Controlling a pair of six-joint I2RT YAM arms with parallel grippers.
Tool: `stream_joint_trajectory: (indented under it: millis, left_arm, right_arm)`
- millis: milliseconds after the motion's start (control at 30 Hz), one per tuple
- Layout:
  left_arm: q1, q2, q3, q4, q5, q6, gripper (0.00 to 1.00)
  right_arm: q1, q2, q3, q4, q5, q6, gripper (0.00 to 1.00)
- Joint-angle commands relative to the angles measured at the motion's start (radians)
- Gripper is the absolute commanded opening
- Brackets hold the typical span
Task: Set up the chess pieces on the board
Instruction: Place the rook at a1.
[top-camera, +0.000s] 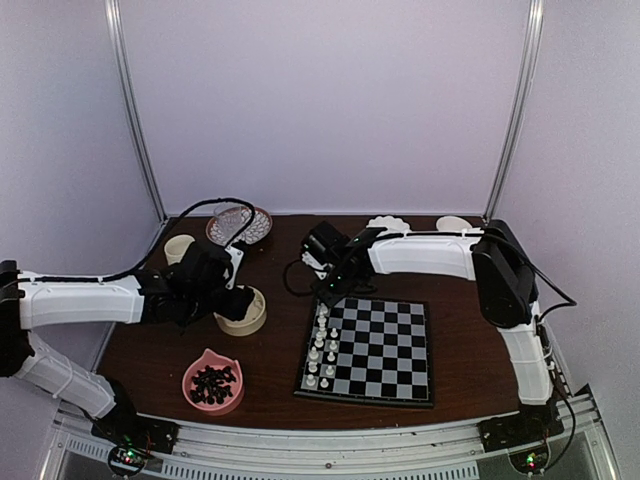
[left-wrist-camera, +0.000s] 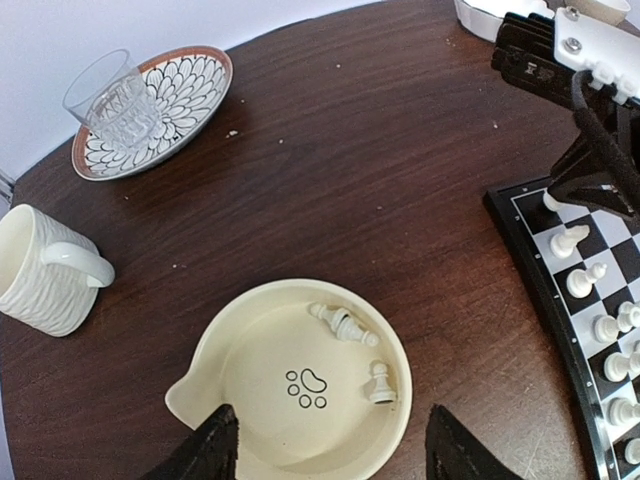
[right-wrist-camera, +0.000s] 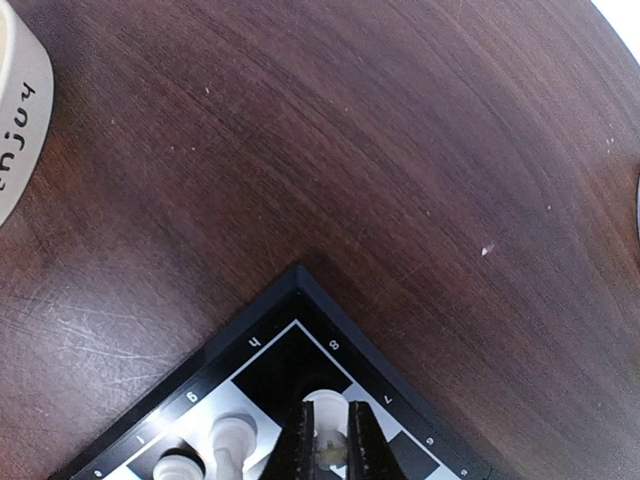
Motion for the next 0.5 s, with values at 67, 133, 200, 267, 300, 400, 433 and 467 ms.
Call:
stream_joint_trajectory:
  millis: [67, 133, 200, 267, 300, 400, 433, 467]
  left_arm:
    - [0.012, 0.012, 0.039, -0.002, -0.001, -0.015, 0.65]
    - [0.013, 0.016, 0.043, -0.007, 0.000, -0.016, 0.65]
    - [0.013, 0.018, 0.046, -0.009, 0.002, -0.016, 0.65]
    - [0.012, 0.021, 0.047, -0.012, 0.007, -0.018, 0.65]
    - [0.012, 0.023, 0.049, -0.013, 0.009, -0.018, 0.65]
    - [0.013, 0.029, 0.056, -0.019, 0.013, -0.019, 0.65]
    - [0.012, 0.030, 0.056, -0.020, 0.014, -0.020, 0.65]
    - [0.012, 0.032, 0.057, -0.021, 0.014, -0.021, 0.65]
  right_arm:
    - [-0.008, 0.028, 0.048, 0.010, -0.031, -0.001, 0.05]
    - [-0.008, 0.035, 0.055, 0.010, -0.039, 0.001, 0.05]
    - [-0.009, 0.040, 0.059, 0.012, -0.046, 0.001, 0.05]
    - [-0.008, 0.046, 0.064, 0.013, -0.052, 0.002, 0.06]
    - [-0.008, 0.049, 0.067, 0.011, -0.053, 0.001, 0.06]
    - [-0.008, 0.056, 0.074, 0.006, -0.055, 0.000, 0.06]
    - [-0.008, 0.057, 0.075, 0.006, -0.054, 0.000, 0.07]
    - [-0.008, 0.058, 0.075, 0.007, -0.053, 0.000, 0.09]
